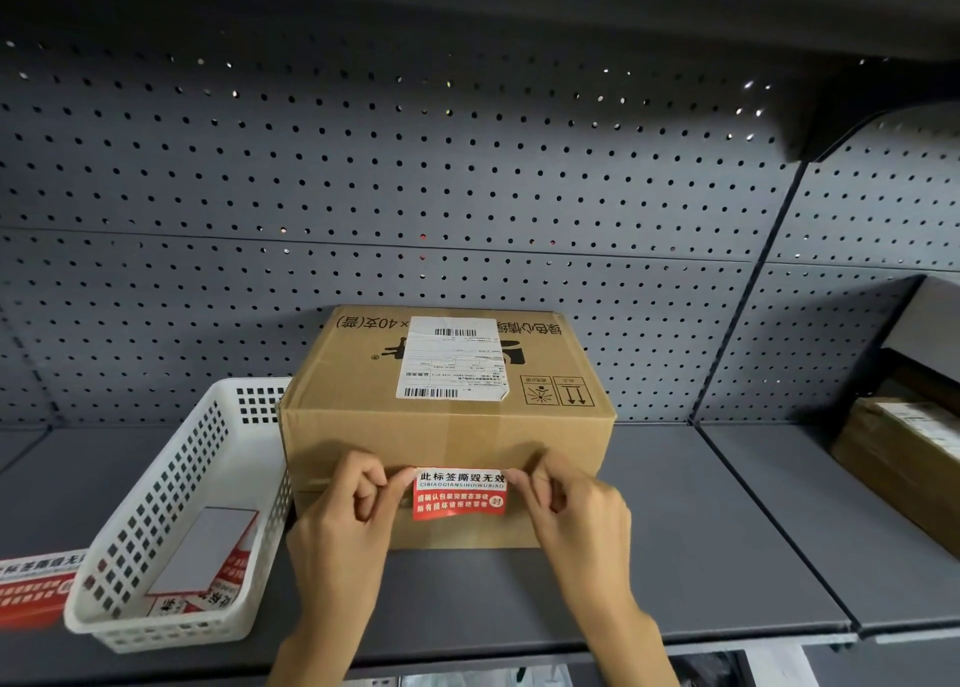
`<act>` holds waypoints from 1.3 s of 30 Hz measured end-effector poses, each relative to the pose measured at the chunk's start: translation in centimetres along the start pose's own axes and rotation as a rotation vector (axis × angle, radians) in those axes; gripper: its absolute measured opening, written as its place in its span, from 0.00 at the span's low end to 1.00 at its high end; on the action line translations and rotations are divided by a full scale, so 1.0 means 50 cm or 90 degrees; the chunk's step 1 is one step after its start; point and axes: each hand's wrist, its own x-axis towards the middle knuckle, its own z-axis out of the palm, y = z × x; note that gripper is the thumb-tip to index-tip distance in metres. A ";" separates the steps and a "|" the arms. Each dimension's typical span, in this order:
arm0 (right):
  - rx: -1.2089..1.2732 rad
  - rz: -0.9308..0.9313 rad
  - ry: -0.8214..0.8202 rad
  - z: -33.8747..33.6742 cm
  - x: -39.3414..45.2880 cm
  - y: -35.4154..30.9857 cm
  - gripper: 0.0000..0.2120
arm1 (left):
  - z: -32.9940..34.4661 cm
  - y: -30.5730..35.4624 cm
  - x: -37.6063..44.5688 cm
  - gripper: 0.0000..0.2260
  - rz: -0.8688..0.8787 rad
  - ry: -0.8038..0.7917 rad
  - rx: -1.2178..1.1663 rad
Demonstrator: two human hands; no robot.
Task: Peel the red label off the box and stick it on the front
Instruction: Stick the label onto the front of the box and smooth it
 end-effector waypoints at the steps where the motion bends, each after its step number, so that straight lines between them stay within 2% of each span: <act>1: 0.011 -0.014 -0.002 0.004 -0.001 -0.007 0.24 | 0.002 0.006 -0.002 0.17 0.005 -0.002 -0.002; 5: -0.012 -0.060 -0.047 0.038 -0.004 -0.035 0.21 | 0.021 0.039 -0.003 0.18 0.086 -0.040 0.102; 11: -0.005 -0.099 -0.074 0.056 -0.017 -0.027 0.22 | 0.037 0.032 -0.019 0.17 0.097 -0.067 0.155; 20: -0.049 -0.117 -0.123 0.062 -0.041 -0.006 0.23 | 0.026 0.011 -0.040 0.18 0.119 -0.086 0.167; 24: -0.030 -0.110 -0.109 0.052 -0.035 -0.022 0.20 | 0.022 0.023 -0.037 0.18 0.085 -0.064 0.109; 28: -0.049 -0.130 -0.100 0.050 -0.020 -0.032 0.22 | 0.024 0.036 -0.021 0.15 0.067 -0.071 0.098; 33: -0.099 -0.104 -0.120 0.036 -0.018 -0.003 0.15 | 0.008 0.008 -0.017 0.17 0.061 -0.082 0.120; 39: -0.109 -0.072 -0.102 0.014 -0.025 0.036 0.18 | -0.016 -0.025 -0.018 0.18 0.076 -0.083 0.112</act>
